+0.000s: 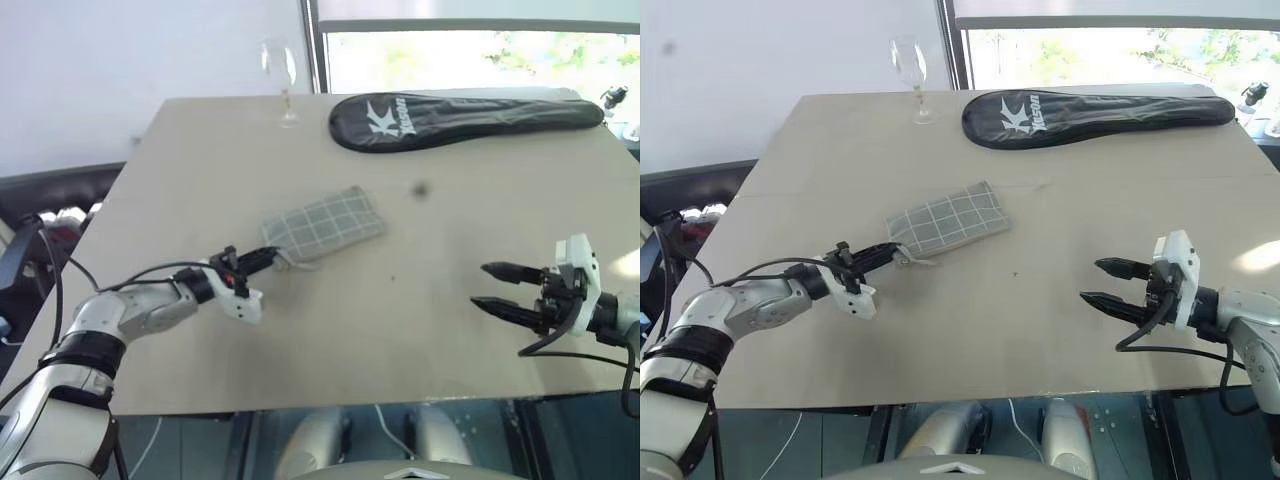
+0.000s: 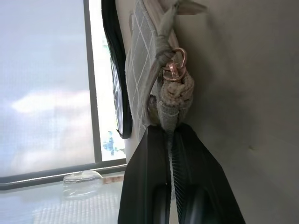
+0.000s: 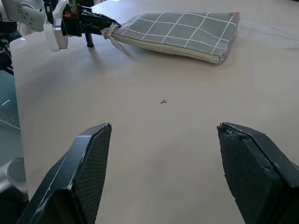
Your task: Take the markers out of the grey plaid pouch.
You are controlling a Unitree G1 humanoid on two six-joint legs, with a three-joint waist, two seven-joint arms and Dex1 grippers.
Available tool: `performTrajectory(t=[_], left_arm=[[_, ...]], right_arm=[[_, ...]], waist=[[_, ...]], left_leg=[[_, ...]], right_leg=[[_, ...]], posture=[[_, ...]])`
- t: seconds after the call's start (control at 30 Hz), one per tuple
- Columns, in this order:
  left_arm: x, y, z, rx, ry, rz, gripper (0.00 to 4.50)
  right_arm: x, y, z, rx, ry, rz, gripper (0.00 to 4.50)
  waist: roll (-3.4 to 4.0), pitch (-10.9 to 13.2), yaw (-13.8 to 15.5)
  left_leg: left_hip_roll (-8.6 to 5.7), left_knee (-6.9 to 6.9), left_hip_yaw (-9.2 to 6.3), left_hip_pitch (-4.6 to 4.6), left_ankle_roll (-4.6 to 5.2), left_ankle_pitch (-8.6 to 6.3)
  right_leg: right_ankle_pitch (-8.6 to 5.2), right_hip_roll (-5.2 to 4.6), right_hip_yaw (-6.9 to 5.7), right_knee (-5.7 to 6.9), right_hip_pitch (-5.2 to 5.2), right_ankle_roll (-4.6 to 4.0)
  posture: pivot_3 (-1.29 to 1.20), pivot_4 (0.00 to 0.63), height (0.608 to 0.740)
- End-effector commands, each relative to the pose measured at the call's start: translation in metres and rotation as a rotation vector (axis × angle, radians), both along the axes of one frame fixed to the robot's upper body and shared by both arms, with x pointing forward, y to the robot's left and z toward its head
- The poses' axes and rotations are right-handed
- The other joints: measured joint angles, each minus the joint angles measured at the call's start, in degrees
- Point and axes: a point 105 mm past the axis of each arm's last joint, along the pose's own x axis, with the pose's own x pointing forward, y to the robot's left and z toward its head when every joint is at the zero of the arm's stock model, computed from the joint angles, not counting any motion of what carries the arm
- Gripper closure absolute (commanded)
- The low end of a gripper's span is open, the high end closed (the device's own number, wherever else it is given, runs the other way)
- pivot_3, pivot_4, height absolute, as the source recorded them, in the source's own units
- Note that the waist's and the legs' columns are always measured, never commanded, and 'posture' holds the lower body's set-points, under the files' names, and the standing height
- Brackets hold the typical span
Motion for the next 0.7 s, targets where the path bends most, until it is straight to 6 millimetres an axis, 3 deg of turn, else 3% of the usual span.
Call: performTrajectory(t=[0.03, 0.2, 0.3, 0.7], left_arm=[[-0.005, -0.028, -0.003, -0.041, 0.013, -0.080, 4.44], [-0.003, -0.060, 0.011, -0.109, -0.001, -0.113, 4.44], [-0.006, -0.077, 0.017, -0.129, 0.001, -0.139, 4.44], [-0.010, -0.108, 0.022, -0.160, 0.020, -0.149, 4.44]], right_arm=[[-0.001, 0.026, 0.011, 0.023, -0.062, 0.079, 0.82], [0.004, 0.083, 0.003, 0.041, -0.088, 0.145, 0.82], [0.011, 0.106, -0.001, 0.041, -0.109, 0.156, 0.82], [0.032, 0.152, -0.022, -0.108, -0.224, 0.243, 0.82]], waist=[[0.00, 0.0, 0.2], [-0.10, 0.0, 0.2], [-0.26, 0.1, -0.1], [-0.36, 0.2, -1.8]], left_leg=[[0.00, 0.04, 0.00, -0.02, -0.03, 0.02], [-0.02, 0.34, -0.14, -0.23, -0.06, 0.03], [-0.02, 0.63, -0.17, -0.51, -0.05, 0.02], [0.01, 0.66, -0.20, -0.53, -0.07, 0.03]], right_leg=[[0.00, 0.00, -0.01, 0.00, 0.00, 0.00], [0.00, -0.02, -0.18, 0.00, -0.01, 0.00], [0.00, 0.00, -0.21, 0.04, -0.21, 0.00], [0.00, 0.09, -0.28, 0.08, -0.27, -0.01]], posture=[[0.00, 0.150, 0.740], [0.00, 0.150, 0.740], [0.00, 0.150, 0.740], [0.00, 0.150, 0.740]])
